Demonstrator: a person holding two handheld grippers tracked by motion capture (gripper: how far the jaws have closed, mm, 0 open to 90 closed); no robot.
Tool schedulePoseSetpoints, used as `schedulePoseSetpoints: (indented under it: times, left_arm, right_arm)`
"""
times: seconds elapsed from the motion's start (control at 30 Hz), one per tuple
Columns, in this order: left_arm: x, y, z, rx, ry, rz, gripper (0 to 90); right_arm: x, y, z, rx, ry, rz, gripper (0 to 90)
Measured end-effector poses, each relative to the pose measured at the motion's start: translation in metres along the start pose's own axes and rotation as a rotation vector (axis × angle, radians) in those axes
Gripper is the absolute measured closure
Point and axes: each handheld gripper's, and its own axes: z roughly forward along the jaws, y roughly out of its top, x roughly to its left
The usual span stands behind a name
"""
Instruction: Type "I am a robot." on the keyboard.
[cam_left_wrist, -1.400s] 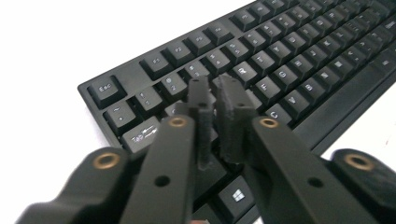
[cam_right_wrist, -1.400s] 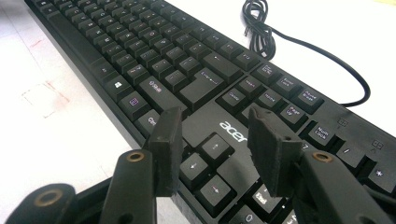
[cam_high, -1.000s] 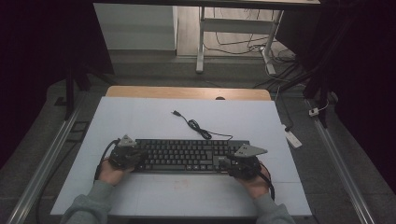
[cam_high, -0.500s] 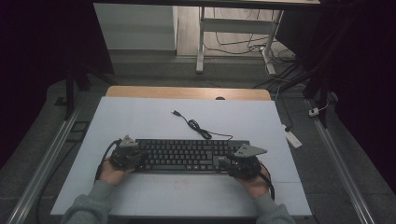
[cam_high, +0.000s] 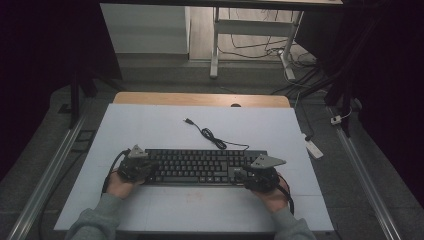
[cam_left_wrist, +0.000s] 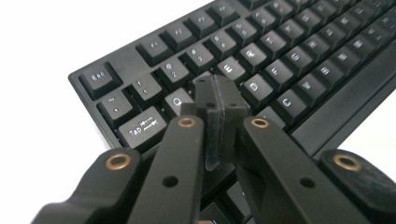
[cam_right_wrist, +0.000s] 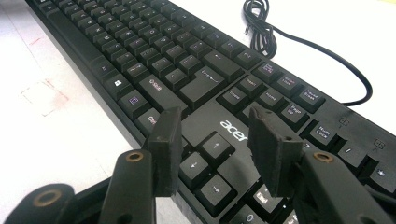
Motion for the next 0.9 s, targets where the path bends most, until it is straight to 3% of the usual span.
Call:
schedulePoseSetpoints:
  times: [0.4,0.53,0.9]
  left_arm:
    - [0.004,-0.001,-0.013,-0.078,-0.014,-0.05,55.9]
    - [0.007,-0.003,-0.016,-0.086,-0.066,-0.059,46.3]
    - [0.008,-0.002,-0.02,-0.086,-0.075,-0.031,34.9]
  right_arm:
    - [-0.002,-0.001,-0.005,-0.017,0.004,0.002,54.5]
    - [-0.003,-0.005,-0.01,-0.019,0.003,0.001,54.2]
    - [-0.01,-0.021,-0.032,-0.039,-0.033,0.041,53.7]
